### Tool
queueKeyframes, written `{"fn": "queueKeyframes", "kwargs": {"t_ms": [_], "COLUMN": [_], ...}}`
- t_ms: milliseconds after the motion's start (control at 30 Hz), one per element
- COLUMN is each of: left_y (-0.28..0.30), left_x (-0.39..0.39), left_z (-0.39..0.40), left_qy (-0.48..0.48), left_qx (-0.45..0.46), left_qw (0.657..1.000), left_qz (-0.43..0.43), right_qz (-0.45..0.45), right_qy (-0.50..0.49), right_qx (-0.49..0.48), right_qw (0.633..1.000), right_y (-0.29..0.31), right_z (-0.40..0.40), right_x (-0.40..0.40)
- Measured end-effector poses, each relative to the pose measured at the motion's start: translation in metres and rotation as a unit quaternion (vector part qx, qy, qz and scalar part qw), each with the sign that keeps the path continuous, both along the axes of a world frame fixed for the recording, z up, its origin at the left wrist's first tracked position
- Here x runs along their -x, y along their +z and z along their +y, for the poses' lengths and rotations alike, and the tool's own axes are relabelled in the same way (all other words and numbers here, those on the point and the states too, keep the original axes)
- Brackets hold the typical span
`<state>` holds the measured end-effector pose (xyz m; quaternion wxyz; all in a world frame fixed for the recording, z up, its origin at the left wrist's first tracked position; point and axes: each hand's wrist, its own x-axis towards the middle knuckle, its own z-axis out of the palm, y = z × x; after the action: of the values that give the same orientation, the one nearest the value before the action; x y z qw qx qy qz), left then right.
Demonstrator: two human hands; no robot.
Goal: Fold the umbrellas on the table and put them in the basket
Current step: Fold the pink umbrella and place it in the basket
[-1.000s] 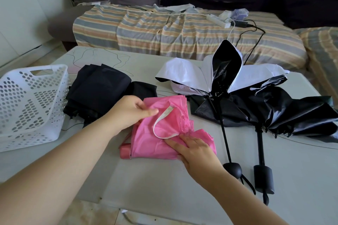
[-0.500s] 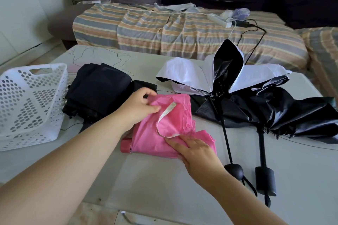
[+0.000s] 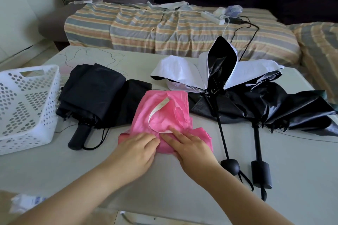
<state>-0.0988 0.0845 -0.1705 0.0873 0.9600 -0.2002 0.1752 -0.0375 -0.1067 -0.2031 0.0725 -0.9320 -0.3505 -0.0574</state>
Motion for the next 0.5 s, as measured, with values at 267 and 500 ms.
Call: {"fn": "queueKeyframes", "kwargs": {"t_ms": [267, 500], "left_y": [-0.006, -0.004], "left_x": [-0.028, -0.035], "left_z": [0.006, 0.003], "left_qy": [0.057, 0.072], "left_qx": [-0.011, -0.034], "left_qw": [0.975, 0.976], "left_qz": [0.214, 0.204], "right_qz": [0.117, 0.15], "right_qy": [0.01, -0.015], "right_qx": [-0.019, 0.02], "right_qw": [0.993, 0.988], "right_y": [0.023, 0.031], "right_z": [-0.008, -0.011], "right_x": [-0.005, -0.015]}}
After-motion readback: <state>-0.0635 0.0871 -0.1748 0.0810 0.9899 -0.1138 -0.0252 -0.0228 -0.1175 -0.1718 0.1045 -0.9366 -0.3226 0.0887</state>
